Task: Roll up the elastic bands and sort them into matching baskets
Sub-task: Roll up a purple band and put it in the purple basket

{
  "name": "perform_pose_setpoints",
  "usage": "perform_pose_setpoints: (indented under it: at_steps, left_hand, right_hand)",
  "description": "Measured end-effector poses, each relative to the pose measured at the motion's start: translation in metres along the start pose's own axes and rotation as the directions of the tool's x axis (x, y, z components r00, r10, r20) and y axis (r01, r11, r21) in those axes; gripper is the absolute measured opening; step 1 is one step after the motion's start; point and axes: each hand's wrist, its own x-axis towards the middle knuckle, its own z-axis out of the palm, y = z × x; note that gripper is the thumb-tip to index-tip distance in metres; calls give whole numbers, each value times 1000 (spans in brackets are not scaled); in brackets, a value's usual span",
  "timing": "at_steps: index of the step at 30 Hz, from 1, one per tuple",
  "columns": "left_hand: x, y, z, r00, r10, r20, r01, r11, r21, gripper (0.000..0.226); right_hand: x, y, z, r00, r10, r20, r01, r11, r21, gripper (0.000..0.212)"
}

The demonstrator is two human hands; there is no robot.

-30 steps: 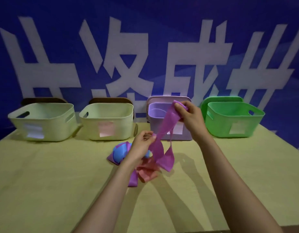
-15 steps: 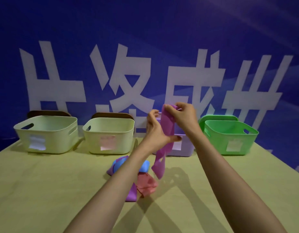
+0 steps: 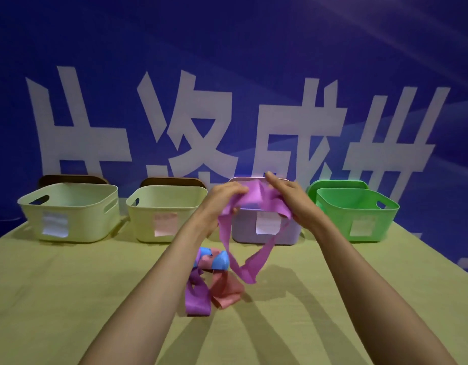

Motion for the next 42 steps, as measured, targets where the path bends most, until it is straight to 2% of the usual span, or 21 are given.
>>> perform_pose_setpoints:
  at_steps: [2,4,6,9,11,13,15,17,21,24,28,30,34,37,42]
  left_hand:
    - [5,-2,-11,995,-81,-49,76,991,-109,14]
    - [8,-5,-18,993,-119,-1,118,987,-108,15]
    - [7,-10,-17,994,-110,13,111,994,-23,13]
    - [7,-21,-12,994,-7,-111,24,988,150,11]
    - [7,-27,-11,973,101,-206,-55,974,218,4]
    - [5,-27,-9,965,110,-238,-76,986,151,19]
    - [-1,-21,-6,983,30,-179,-18,998,68,34]
    - [-5,-20,-6,994,16,-105,-10,998,54,41]
    - [-10,-23,-8,990,109,-95,-111,994,-13,16]
    - [-10,-22,-8,986,127,-109,-129,992,-13,17]
    - [-11,-18,-5,987,129,-98,-130,991,-8,18]
    - [-10,-12,-7,983,153,-102,-154,988,-4,21]
    - [-11,2,-13,968,249,-16,-247,965,85,31]
    - [-7,9,-16,958,286,-5,-284,951,119,31]
    - [1,9,-9,943,303,-136,-295,953,74,31]
  right_hand:
    - [-5,0,-7,992,32,120,-22,997,-80,41]
    - [-7,4,-10,973,17,230,-5,999,-54,28]
    - [-5,7,-9,958,-26,286,-6,994,111,14]
    - [-1,7,-2,951,-66,302,-10,970,243,9]
    - [0,8,5,965,-61,256,-13,960,279,10]
    - [1,9,11,979,-72,189,16,958,286,10]
    - [1,10,16,983,-98,156,54,962,266,11]
    - [0,12,21,984,-110,137,71,962,262,13]
    - [-1,13,22,982,-145,124,121,976,182,15]
    - [-4,12,22,984,-146,105,133,984,123,8]
    - [-3,10,27,972,-203,-120,204,979,3,12]
    - [-2,10,29,955,-239,-179,226,970,-88,14]
    - [0,5,28,958,-265,-111,249,959,-135,32]
    - [4,-3,29,936,-340,-91,313,922,-229,18]
    - [11,-23,30,927,-344,-151,315,931,-187,7]
